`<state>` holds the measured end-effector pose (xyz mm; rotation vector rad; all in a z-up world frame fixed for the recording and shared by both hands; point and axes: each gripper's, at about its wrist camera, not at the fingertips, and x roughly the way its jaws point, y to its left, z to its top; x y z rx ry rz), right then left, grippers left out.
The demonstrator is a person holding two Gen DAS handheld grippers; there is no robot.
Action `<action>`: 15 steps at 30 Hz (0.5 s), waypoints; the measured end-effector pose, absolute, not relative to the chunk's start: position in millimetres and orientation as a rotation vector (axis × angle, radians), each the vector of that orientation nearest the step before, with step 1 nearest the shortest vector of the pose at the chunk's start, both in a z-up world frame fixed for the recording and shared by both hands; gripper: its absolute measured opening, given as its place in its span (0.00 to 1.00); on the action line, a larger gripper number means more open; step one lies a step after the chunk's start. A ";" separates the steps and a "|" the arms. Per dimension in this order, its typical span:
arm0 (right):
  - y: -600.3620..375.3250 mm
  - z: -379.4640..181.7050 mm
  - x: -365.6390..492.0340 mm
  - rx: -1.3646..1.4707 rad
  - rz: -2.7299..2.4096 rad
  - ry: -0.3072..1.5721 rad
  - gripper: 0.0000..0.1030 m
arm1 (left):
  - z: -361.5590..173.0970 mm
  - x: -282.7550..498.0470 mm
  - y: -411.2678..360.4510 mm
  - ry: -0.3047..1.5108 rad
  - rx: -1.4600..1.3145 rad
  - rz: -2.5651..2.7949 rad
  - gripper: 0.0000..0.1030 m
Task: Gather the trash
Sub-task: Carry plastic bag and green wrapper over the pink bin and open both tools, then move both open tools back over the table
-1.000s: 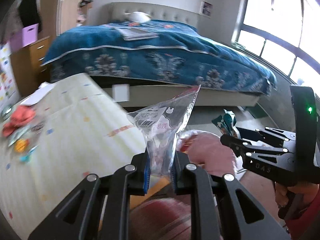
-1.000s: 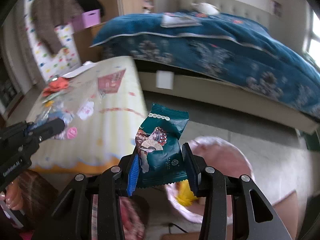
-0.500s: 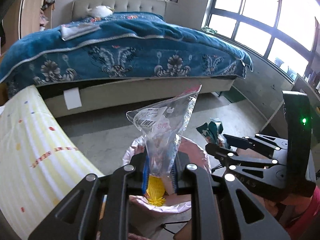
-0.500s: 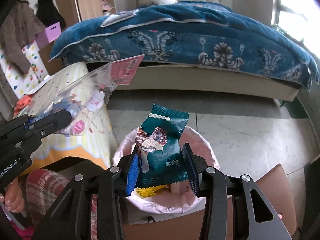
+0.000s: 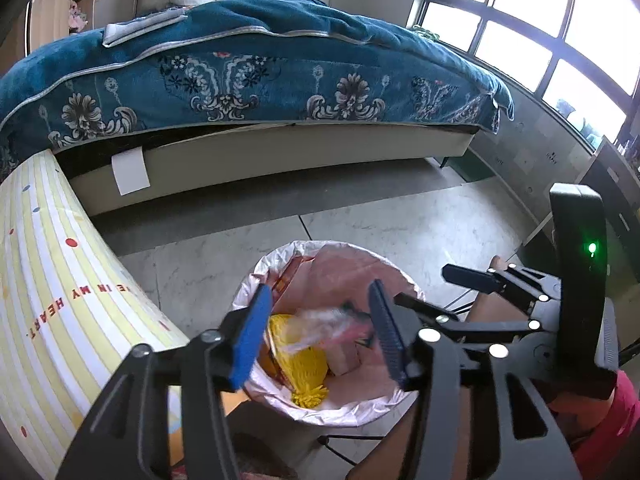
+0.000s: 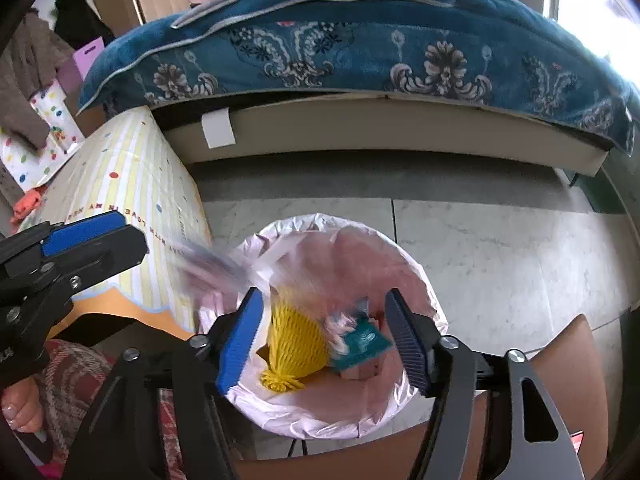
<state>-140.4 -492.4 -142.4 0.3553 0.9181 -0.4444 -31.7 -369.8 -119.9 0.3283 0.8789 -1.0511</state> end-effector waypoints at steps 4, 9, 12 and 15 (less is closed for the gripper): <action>-493.4 -138.6 -143.5 0.358 -0.462 0.904 0.65 | -111.6 -28.0 -355.5 0.854 0.314 -1.022 0.55; -483.5 -124.0 -150.5 0.342 -0.470 0.851 0.65 | -94.6 -26.0 -330.2 0.806 0.276 -0.978 0.55; -478.6 -115.5 -150.5 0.328 -0.464 0.831 0.65 | -85.2 -26.3 -312.5 0.777 0.263 -0.950 0.56; -465.1 -103.5 -146.2 0.305 -0.446 0.806 0.65 | -78.3 -25.3 -290.1 0.755 0.251 -0.912 0.56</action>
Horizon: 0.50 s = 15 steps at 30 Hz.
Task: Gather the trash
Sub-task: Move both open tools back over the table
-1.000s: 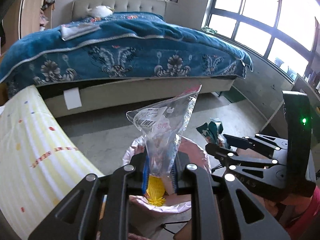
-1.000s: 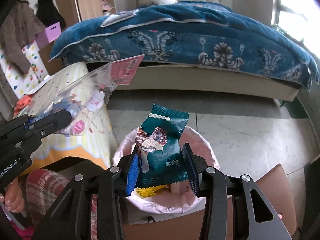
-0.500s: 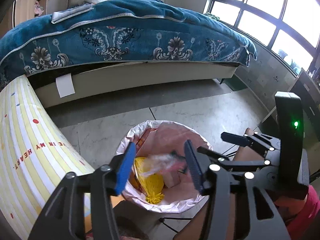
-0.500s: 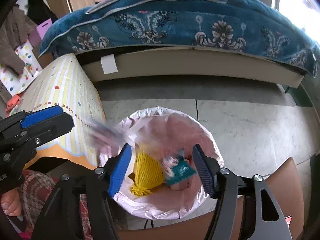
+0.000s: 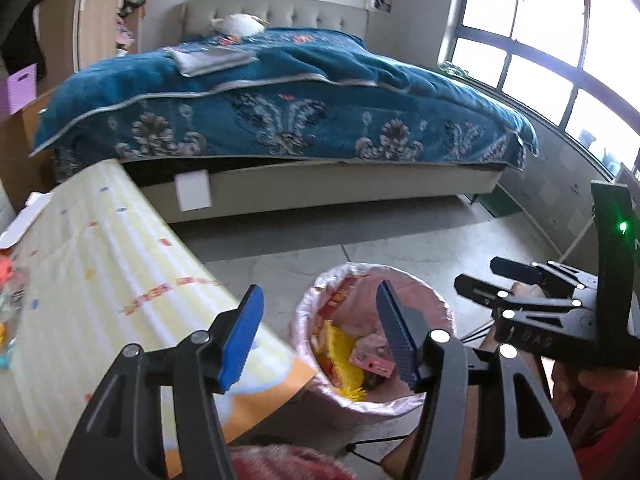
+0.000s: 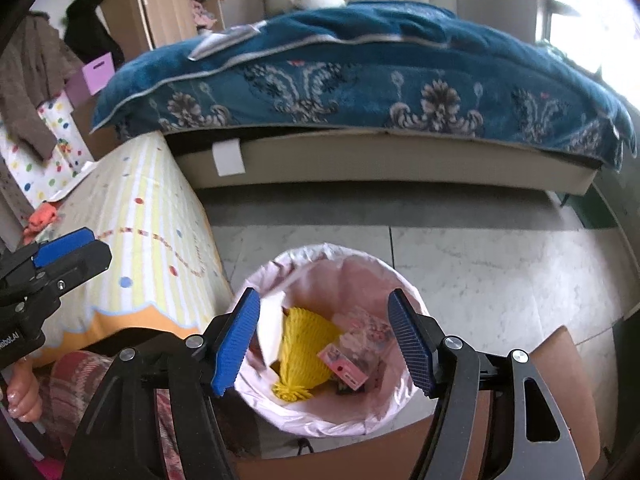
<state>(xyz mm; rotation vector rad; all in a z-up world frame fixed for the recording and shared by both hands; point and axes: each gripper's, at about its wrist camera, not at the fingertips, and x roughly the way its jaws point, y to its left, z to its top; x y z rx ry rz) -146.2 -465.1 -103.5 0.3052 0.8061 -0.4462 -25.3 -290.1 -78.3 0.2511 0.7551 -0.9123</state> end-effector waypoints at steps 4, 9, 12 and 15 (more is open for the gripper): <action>-451.8 -89.9 -139.6 0.295 -0.411 0.787 0.65 | -71.7 -20.5 -256.2 0.737 0.241 -0.839 0.60; -416.1 -73.6 -116.9 0.243 -0.329 0.775 0.65 | -63.6 -6.2 -202.6 0.723 0.206 -0.726 0.60; -392.4 -66.8 -100.2 0.208 -0.276 0.774 0.65 | -58.5 4.8 -169.5 0.720 0.176 -0.660 0.61; -371.4 -62.3 -86.3 0.182 -0.237 0.773 0.65 | -54.8 15.4 -136.6 0.715 0.154 -0.591 0.61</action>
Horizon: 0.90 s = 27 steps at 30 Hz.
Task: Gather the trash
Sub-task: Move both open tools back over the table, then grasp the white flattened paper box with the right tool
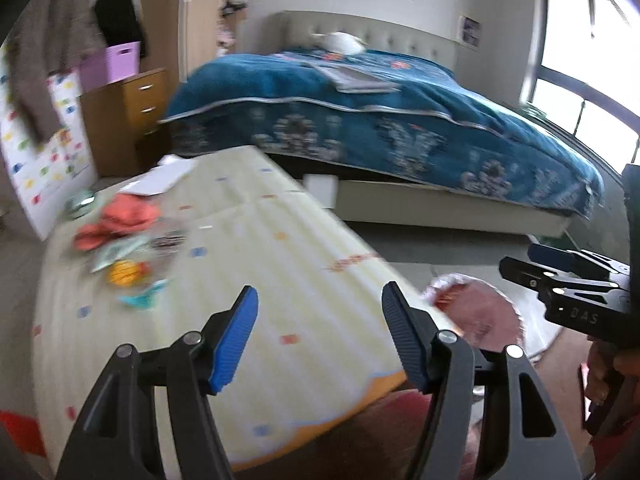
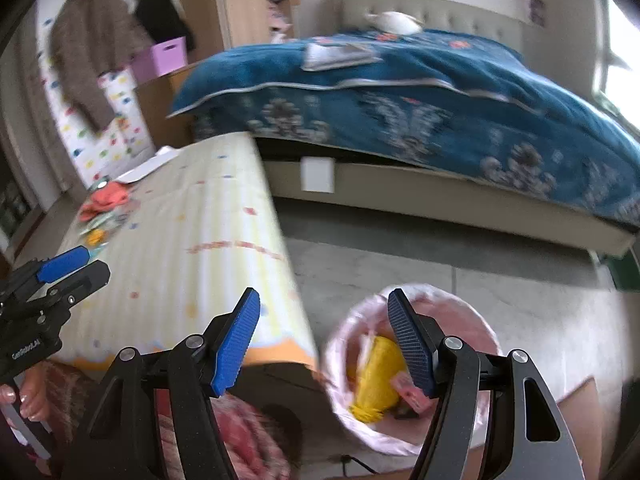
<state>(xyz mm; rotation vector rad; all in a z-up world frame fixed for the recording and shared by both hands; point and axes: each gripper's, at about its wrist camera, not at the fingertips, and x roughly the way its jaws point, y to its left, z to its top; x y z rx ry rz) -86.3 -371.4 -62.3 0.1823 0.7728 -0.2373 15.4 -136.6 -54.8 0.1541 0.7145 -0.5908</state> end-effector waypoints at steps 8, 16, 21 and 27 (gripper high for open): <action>-292.5 -51.3 -27.2 0.077 -0.079 0.782 0.68 | -52.8 44.1 -46.3 0.717 0.062 -0.388 0.67; -213.5 -47.3 34.6 -0.013 0.073 0.782 0.70 | -54.6 77.5 33.6 0.724 0.002 -0.201 0.69; -172.9 -49.5 76.4 -0.047 0.150 0.783 0.70 | -48.1 104.4 68.6 0.704 -0.003 -0.109 0.69; -128.6 -58.7 136.9 -0.086 0.213 0.789 0.70 | -52.5 138.1 89.0 0.718 0.004 -0.063 0.69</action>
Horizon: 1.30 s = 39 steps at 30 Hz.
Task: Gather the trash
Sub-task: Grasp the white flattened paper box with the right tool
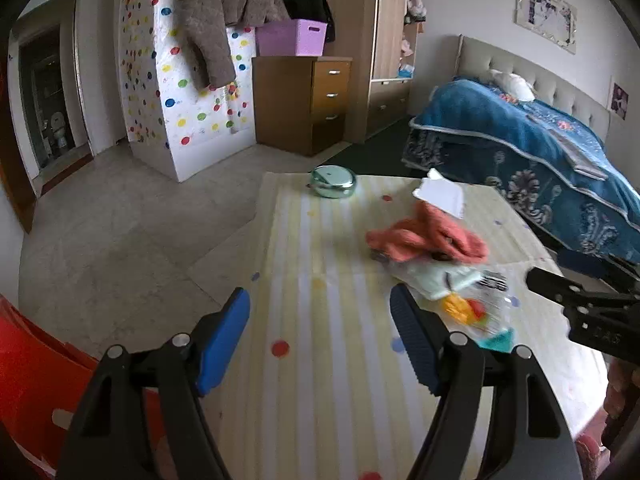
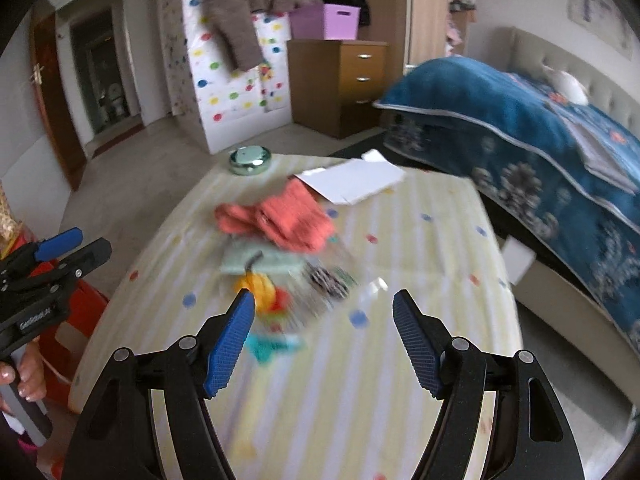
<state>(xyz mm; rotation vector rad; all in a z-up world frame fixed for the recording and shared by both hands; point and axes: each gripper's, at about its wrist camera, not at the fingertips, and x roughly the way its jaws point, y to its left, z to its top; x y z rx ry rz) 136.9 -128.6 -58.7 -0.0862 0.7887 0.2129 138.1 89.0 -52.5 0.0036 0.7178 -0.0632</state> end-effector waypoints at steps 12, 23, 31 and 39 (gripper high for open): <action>-79.1 -100.8 229.3 -0.202 0.251 0.870 0.70 | -78.1 173.3 87.5 0.787 0.011 -0.083 0.69; -97.5 -99.7 174.8 -0.136 0.321 0.946 0.36 | -76.2 146.1 70.9 0.799 0.020 -0.115 0.69; -113.8 -99.3 126.0 -0.111 0.331 0.950 0.47 | -69.0 127.4 55.8 0.798 0.047 -0.113 0.69; -128.3 -64.1 116.2 -0.083 0.320 0.825 0.63 | -56.6 125.6 49.0 0.764 0.052 -0.108 0.71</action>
